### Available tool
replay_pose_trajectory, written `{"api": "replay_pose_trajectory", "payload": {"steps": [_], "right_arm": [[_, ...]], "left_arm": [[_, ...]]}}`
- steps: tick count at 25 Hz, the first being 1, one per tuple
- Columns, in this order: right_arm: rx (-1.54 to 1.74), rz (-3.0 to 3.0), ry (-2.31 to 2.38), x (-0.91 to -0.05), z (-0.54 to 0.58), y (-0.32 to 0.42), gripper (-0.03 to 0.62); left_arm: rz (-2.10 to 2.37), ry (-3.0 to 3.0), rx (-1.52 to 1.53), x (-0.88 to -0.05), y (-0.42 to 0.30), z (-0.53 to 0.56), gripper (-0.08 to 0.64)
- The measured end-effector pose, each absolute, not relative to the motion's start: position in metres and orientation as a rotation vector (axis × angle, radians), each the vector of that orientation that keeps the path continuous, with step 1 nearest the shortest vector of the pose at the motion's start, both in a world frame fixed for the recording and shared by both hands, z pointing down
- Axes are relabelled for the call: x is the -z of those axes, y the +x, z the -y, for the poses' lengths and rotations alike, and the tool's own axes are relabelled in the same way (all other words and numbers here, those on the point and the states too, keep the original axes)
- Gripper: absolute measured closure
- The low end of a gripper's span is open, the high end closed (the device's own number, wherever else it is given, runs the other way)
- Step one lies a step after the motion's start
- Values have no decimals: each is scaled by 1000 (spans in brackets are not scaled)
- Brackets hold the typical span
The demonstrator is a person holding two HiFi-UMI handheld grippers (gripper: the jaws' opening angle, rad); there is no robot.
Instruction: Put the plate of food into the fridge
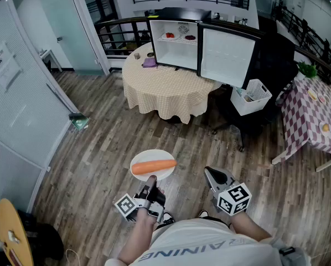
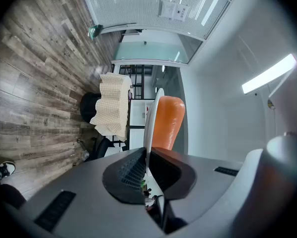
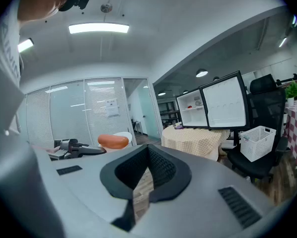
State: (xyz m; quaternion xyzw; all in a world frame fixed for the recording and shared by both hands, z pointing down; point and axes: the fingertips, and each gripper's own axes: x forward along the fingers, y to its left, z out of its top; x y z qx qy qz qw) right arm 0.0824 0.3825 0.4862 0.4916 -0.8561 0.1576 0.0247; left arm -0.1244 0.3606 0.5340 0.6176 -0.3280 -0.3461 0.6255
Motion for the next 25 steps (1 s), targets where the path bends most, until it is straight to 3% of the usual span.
{"api": "replay_pose_trajectory", "payload": {"steps": [16,25], "right_arm": [[-495,2678,1525,-483,-384,73,572],[-528,2665,1506,-493,-374,20,572]], "left_arm": [[757,1411,802,-532,-135,-365,535],[773,1416,807,-538,-185,-362,535]]}}
